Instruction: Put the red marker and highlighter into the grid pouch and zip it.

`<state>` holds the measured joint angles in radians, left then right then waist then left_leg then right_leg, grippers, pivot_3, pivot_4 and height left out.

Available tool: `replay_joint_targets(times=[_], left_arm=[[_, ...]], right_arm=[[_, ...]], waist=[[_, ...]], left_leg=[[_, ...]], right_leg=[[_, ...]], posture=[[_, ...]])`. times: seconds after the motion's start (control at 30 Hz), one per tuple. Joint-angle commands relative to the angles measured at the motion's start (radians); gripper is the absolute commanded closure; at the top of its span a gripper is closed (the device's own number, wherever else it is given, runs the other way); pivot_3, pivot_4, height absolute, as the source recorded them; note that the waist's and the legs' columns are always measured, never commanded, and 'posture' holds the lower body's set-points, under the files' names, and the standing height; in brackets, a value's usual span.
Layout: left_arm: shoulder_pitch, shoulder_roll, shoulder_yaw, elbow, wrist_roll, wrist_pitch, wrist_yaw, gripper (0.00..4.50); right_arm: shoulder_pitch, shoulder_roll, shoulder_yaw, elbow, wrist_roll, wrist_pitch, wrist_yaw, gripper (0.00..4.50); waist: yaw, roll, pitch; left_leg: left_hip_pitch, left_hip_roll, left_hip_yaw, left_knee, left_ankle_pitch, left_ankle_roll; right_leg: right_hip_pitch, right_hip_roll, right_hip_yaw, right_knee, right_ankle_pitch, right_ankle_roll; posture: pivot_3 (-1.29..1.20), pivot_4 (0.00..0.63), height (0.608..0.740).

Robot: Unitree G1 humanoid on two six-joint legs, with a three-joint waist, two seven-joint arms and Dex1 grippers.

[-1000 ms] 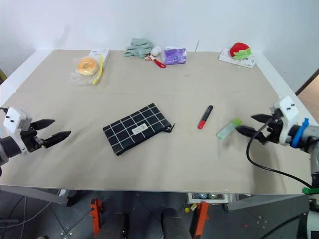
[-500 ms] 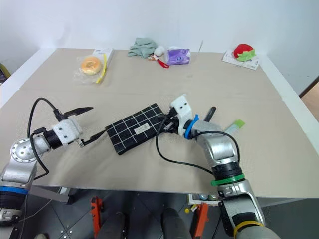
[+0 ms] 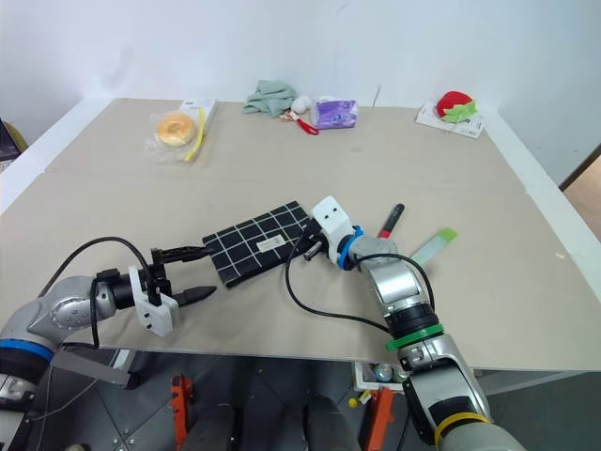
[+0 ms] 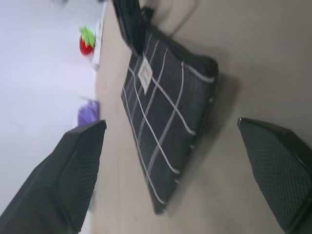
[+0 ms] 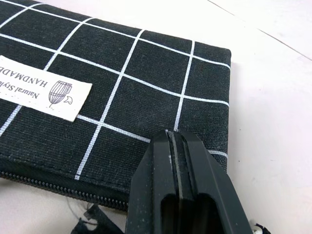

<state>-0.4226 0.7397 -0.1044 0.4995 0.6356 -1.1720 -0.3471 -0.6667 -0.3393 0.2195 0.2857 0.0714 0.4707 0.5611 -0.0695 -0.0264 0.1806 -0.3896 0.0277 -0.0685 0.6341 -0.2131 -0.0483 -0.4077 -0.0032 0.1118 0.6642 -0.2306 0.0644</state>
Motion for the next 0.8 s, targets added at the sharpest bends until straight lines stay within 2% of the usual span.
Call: replay_joint_targets(times=[0.03,0.27,0.53,0.57,0.6,0.63,0.7,0.8], left_arm=[[-0.055,-0.025,-0.054,0.056,0.12,-0.01,0.124,0.0],[-0.169,-0.065,-0.181,0.187,0.244,0.0,0.301,0.0],[-0.285,-0.103,-0.315,0.3,0.294,0.02,0.388,0.0],[-0.293,-0.103,-0.327,0.308,0.295,0.019,0.395,0.4],[-0.299,-0.102,-0.336,0.316,0.291,0.019,0.399,0.54],[-0.304,-0.101,-0.345,0.322,0.289,0.02,0.405,0.92],[-0.313,-0.1,-0.36,0.34,0.28,0.025,0.403,2.02],[-0.321,-0.096,-0.375,0.353,0.271,0.027,0.407,3.39]], right_arm=[[0.02,0.007,0.002,0.002,-0.017,0.027,-0.001,4.41],[0.036,0.013,-0.002,-0.034,-0.021,0.043,0.008,4.41],[0.047,0.018,-0.013,-0.061,-0.027,0.055,0.006,4.41],[0.048,0.018,-0.015,-0.064,-0.027,0.055,0.004,4.5],[0.049,0.019,-0.017,-0.066,-0.026,0.056,0.003,4.5],[0.05,0.02,-0.018,-0.068,-0.026,0.057,0.003,4.5],[0.051,0.02,-0.02,-0.076,-0.025,0.061,0.002,4.5],[0.053,0.021,-0.023,-0.082,-0.025,0.062,0.002,4.5]], waist=[[0.0,0.001,-0.001],[-0.001,0.003,-0.004],[0.002,0.005,-0.007],[0.002,0.006,-0.007],[0.001,0.006,-0.007],[0.0,0.006,-0.007],[0.0,0.006,-0.007],[0.001,0.008,-0.009]], left_leg=[[0.0,0.0,0.0,0.0,0.0,0.0],[0.0,0.0,-0.001,-0.001,0.0,0.0],[0.0,-0.001,-0.001,0.0,0.0,0.0],[0.0,-0.001,-0.001,0.0,0.0,0.0],[0.0,-0.001,-0.001,-0.001,0.0,0.0],[0.0,-0.001,-0.001,-0.001,0.0,0.0],[0.0,-0.001,-0.001,-0.001,0.0,0.0],[0.0,-0.001,-0.002,-0.001,0.0,0.0]], right_leg=[[0.0,0.0,0.0,0.0,0.0,0.0],[0.0,0.0,0.0,0.0,0.0,0.002],[0.001,0.0,-0.001,0.0,-0.001,0.002],[0.001,0.0,-0.001,0.0,-0.001,0.002],[0.001,0.0,-0.001,0.0,-0.001,0.003],[0.001,0.0,0.0,0.0,-0.001,0.003],[0.0,0.0,-0.001,0.0,-0.001,0.003],[0.001,-0.001,-0.001,0.0,-0.002,0.003]], posture=[[0.0,0.15,0.734],[0.0,0.15,0.734],[0.0,0.15,0.734],[0.0,0.15,0.734],[0.0,0.15,0.734],[0.0,0.15,0.734],[0.0,0.15,0.734],[0.0,0.15,0.734]])
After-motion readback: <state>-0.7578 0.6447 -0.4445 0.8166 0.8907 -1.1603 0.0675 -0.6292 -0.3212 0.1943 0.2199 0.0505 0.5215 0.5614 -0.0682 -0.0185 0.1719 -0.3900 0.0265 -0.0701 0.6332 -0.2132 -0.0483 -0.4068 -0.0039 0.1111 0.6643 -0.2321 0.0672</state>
